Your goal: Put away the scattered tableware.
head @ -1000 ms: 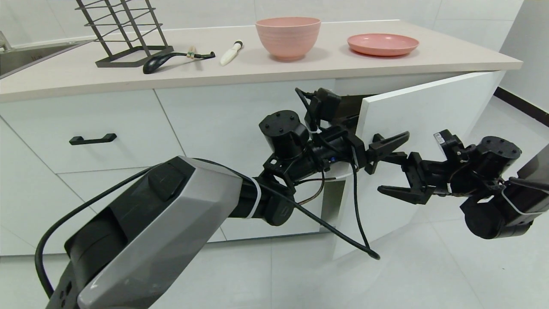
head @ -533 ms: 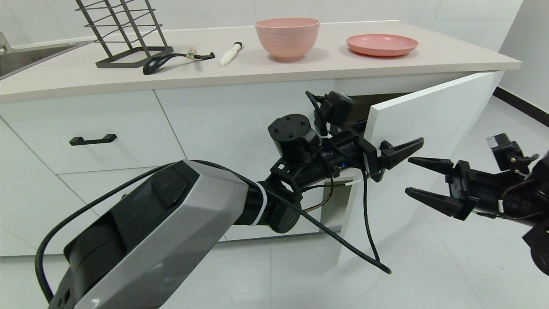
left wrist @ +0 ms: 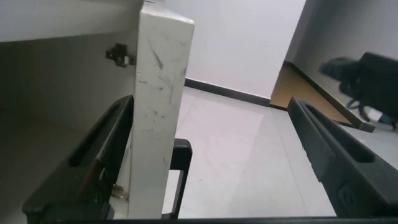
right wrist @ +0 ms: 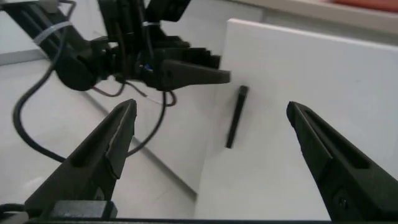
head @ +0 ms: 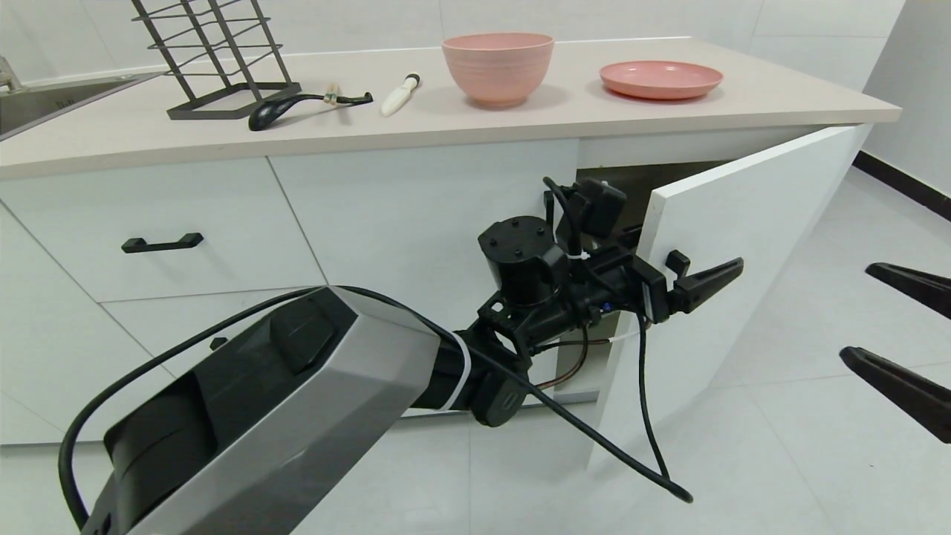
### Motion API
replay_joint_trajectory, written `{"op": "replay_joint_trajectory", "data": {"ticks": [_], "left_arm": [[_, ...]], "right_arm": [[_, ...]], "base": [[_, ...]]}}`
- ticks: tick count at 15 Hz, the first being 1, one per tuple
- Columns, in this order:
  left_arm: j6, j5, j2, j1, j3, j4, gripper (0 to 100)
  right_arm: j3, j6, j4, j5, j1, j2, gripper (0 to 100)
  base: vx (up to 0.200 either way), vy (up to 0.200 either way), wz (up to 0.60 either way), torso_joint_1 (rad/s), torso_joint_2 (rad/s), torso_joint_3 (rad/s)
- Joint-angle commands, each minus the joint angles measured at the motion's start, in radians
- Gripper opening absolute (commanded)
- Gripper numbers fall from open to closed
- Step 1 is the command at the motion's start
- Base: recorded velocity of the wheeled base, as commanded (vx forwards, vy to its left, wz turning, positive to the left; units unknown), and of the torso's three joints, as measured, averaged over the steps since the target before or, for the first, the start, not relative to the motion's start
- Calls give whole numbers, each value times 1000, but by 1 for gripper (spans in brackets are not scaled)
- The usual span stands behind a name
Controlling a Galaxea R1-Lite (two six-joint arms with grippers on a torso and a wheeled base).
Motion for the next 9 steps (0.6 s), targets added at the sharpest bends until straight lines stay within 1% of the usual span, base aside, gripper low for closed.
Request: {"op": "replay_joint_trajectory", "data": {"ticks": [1,2,5,7,9], "left_arm": [[0,11,-12,-16,21,2,100],[0,36,-21,-31,56,-6,100],[0,41,-28,-61,121,-53,100],[0,42,-37,-90,142,-70,100],[0,42,-41,-117,141,-70,100]], "right_arm": [[47,-5,-1,-1,-60,-120,100],[90,-6,-1,-1,-100,-146,100],[98,-6,-1,-1,-104,-189,100],[92,-6,-1,-1,-106,-232,100],[85,-10,-1,-1,-106,-261,100]], "base": [[0,0,0,0,0,0],[0,0,0,0,0,0],[0,0,0,0,0,0],[0,0,0,0,0,0],[0,0,0,0,0,0]]}}
